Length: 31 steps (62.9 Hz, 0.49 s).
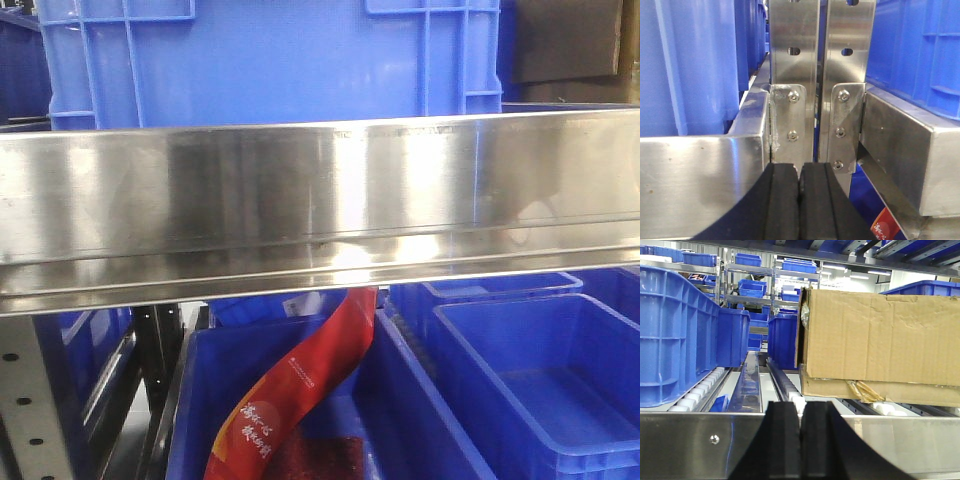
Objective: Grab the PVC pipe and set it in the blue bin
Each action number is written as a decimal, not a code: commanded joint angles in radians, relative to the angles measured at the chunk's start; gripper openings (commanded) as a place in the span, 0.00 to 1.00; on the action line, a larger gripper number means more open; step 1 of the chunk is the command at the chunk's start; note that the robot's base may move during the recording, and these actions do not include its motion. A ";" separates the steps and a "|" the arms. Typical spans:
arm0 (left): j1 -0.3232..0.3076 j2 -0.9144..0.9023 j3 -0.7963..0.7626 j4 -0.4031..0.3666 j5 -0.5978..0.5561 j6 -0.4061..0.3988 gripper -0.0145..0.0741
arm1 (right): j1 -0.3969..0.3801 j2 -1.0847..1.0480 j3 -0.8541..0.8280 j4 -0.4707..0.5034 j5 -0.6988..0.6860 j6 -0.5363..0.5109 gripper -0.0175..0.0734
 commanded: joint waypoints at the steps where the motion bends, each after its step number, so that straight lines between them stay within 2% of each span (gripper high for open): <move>1: 0.006 -0.006 -0.002 0.002 -0.020 -0.008 0.04 | 0.000 -0.004 0.001 -0.004 -0.016 0.003 0.01; 31: 0.006 -0.006 -0.002 0.002 -0.020 -0.008 0.04 | 0.000 -0.004 0.001 -0.004 -0.016 0.003 0.01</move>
